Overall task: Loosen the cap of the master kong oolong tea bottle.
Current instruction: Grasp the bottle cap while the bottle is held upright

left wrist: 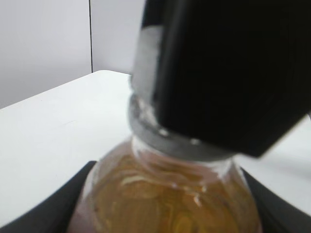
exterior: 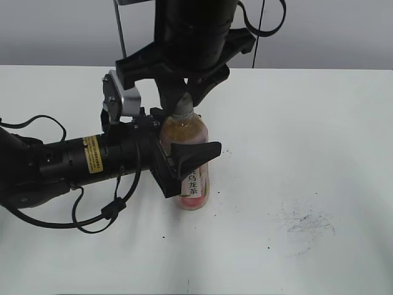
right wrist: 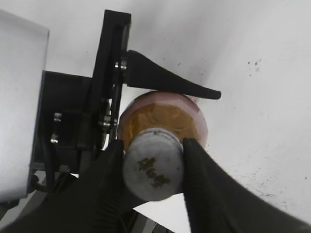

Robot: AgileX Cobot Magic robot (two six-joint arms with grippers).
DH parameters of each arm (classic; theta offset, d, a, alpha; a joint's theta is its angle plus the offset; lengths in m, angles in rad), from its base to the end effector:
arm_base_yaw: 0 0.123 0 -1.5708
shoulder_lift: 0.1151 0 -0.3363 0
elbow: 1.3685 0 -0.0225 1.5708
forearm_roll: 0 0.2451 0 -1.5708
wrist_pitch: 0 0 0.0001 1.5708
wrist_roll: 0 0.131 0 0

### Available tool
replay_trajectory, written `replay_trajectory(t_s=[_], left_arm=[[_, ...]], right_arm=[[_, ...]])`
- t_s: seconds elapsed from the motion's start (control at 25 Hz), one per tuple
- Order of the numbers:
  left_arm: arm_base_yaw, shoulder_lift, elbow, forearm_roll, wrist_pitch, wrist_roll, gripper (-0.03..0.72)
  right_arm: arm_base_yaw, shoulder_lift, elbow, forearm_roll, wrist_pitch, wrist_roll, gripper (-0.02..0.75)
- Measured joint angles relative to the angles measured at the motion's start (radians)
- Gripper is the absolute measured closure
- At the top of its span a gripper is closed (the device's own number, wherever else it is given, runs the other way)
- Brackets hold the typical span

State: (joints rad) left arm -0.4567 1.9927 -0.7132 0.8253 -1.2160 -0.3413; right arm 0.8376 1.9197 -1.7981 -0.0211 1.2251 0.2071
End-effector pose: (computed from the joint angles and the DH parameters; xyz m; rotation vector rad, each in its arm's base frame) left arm 0.2993 -0.2476 0.1809 0.9570 1.4683 -0.9622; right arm 0.2939 0.3224 0.3131 -0.8906 2.7124 0.1975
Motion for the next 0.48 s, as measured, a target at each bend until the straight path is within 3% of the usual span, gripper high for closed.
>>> replay_trajectory(t_s=[0.24,0.48], left_arm=[[0.0,0.0,0.0,0.0,0.0,0.0,0.243],[0.0,0.0,0.0,0.002,0.0,0.001,0.243]], right_arm=[[0.0,0.0,0.0,0.0,0.0,-0.179,0.465],[0.0,0.0,0.0,0.001,0.0,-0.69,0.465]])
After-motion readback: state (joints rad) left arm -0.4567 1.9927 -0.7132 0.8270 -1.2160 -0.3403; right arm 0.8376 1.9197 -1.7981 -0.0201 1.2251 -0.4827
